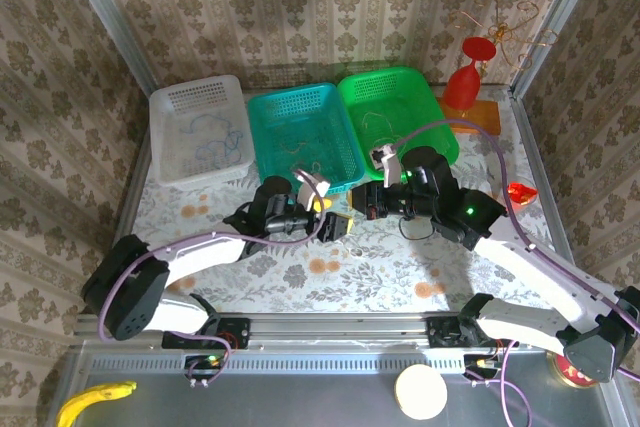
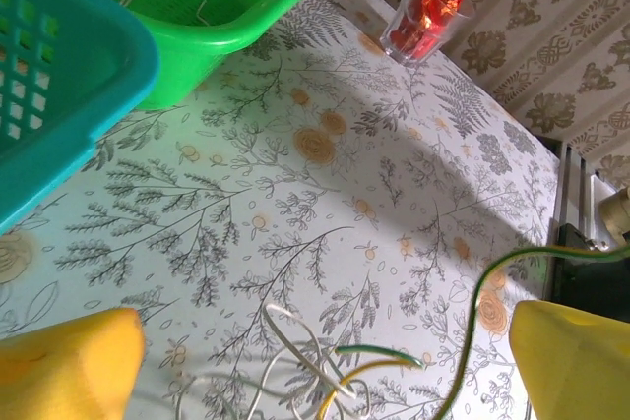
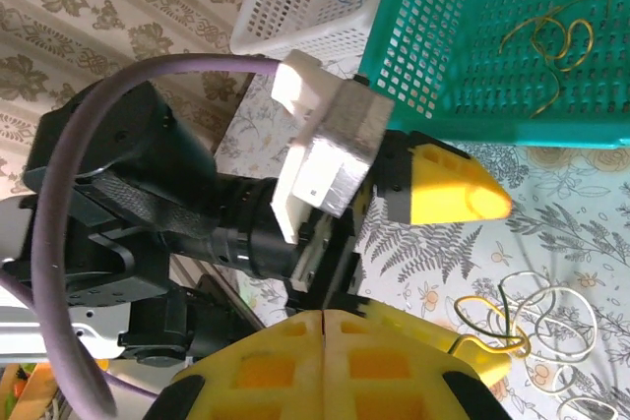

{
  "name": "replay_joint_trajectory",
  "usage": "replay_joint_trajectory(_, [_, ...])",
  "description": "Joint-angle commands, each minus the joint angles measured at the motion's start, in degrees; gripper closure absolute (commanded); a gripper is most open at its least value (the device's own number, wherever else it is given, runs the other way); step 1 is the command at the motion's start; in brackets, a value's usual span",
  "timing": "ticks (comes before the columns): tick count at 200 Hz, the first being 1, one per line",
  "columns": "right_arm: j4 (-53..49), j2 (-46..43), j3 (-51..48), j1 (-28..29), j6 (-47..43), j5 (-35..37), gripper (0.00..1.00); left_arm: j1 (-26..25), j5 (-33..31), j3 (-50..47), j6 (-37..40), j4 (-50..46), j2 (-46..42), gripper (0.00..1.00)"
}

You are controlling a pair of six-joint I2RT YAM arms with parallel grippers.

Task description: Untangle the cables

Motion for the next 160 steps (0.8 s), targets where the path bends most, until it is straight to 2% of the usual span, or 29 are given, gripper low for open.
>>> replay_joint_trajectory(1, [2.7, -1.3, 1.7, -0.2, 1.9, -2.0, 1.0, -0.6, 1.0, 2.8, 1.1, 4.6, 1.4, 0.07])
replay_joint_trajectory(18, [3.7, -1.4, 1.4, -0.1, 2.8, -2.7, 1.0, -0.9, 1.0, 3.7, 1.1, 5.4, 2.8, 0.11])
replay_joint_trajectory(38, [5.0, -1.5, 1.6, -0.1, 3.8, -3.8, 1.0, -1.1, 1.4, 4.4, 1.1, 6.3, 4.4, 0.24])
replay_joint_trajectory(57, [5.5, -1.7, 3.0, -0.1, 4.2, -4.3, 1.0, -1.1, 1.9, 4.2, 0.9, 7.1, 5.8, 0.39])
replay_joint_trajectory(76, [5.0, -1.7, 6.0, -0.2, 3.9, -4.8, 1.0, -1.1, 1.9, 2.8, 0.7, 8.4, 6.8, 0.61])
replay_joint_trajectory(91, [5.5, -1.6, 8.8, -0.7, 4.0, -5.6, 1.0, -1.0, 1.5, 1.2, 0.2, 9.5, 7.3, 0.73])
replay_joint_trajectory(160, [11.9, 1.0, 20.8, -5.5, 8.4, -10.9, 1.0, -0.9, -0.5, -7.6, -3.1, 15.8, 8.0, 0.75])
